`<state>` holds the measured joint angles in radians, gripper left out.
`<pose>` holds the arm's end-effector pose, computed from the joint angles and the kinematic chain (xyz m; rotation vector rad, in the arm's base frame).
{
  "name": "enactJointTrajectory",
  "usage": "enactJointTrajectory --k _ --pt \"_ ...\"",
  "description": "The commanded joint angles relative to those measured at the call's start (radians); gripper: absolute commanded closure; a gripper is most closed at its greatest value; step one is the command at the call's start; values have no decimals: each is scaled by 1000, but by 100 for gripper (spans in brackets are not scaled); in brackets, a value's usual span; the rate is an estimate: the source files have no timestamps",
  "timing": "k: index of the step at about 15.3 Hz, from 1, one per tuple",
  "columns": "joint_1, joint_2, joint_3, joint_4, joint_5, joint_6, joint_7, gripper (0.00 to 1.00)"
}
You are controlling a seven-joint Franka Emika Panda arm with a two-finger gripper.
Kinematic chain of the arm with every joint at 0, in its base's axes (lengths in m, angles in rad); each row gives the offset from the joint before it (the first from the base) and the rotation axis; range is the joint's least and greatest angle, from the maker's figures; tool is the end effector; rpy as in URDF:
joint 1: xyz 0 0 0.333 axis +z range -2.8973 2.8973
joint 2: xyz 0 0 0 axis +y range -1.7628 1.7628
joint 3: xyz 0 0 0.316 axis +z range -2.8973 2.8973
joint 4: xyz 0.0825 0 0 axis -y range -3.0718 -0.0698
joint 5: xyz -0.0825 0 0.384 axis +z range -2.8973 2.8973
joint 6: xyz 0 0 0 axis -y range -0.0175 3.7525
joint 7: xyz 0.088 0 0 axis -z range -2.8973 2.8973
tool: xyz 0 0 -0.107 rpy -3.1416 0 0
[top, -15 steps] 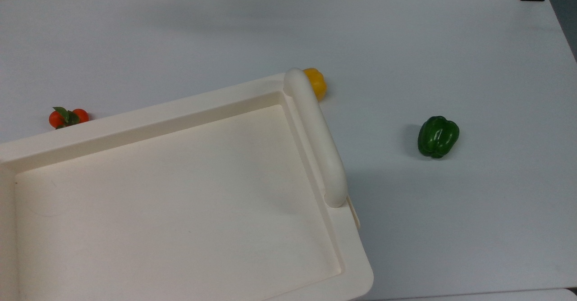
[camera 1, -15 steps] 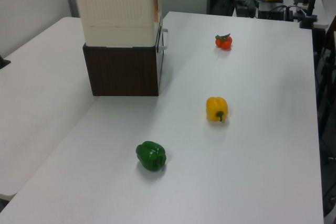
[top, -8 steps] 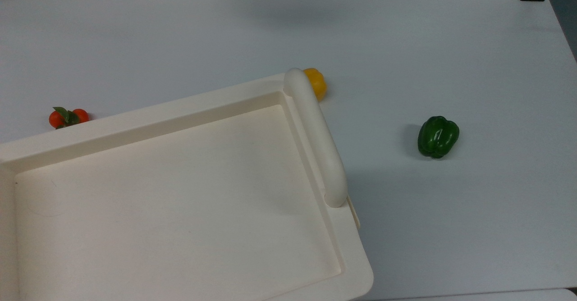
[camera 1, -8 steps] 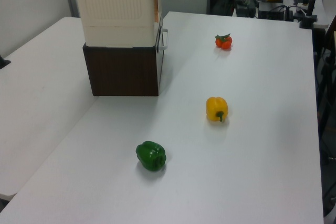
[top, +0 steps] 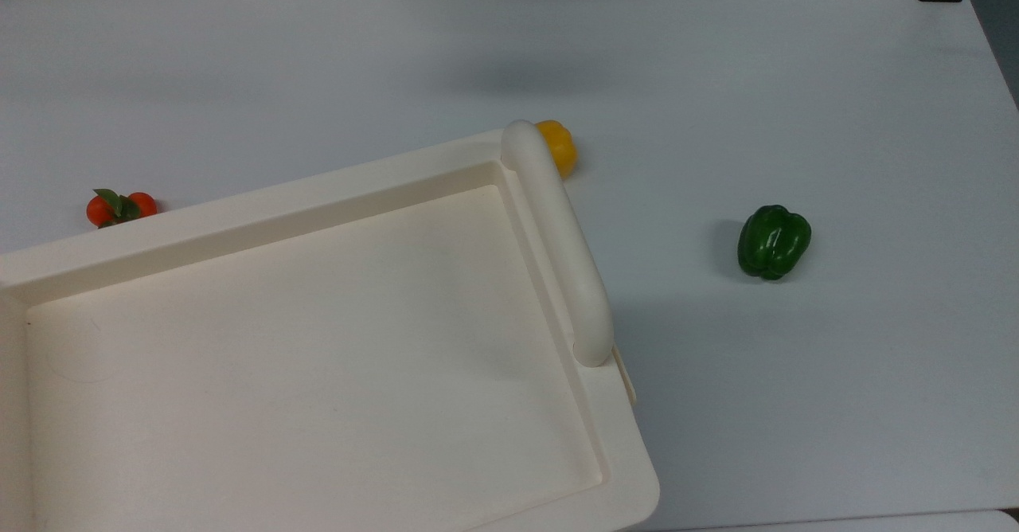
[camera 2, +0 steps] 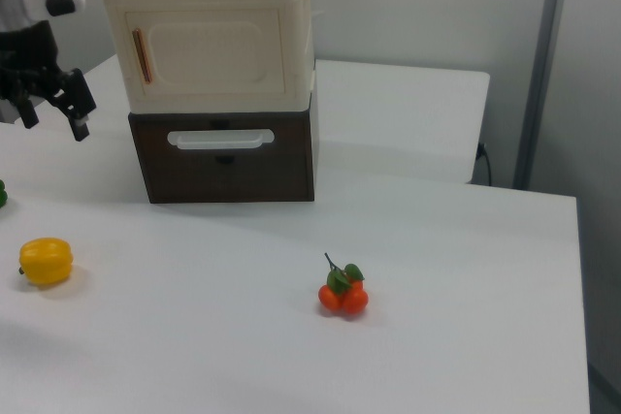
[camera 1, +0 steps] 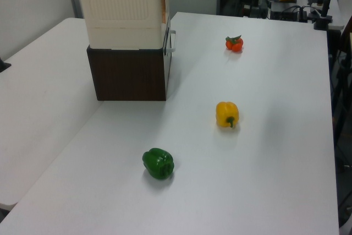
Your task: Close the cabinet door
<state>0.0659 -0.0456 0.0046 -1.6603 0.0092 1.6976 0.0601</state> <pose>0.5504 0.0398 0.6187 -3.1246 -0.0150 -0.1284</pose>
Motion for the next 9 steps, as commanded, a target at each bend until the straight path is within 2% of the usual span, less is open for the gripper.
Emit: enactJointTrajectory --k 1,6,9 --pt "69 10 -75 -3 12 23 -25 0" --pt "68 7 -61 -4 12 19 -13 0" --pt "48 1 -35 -7 14 11 -11 0"
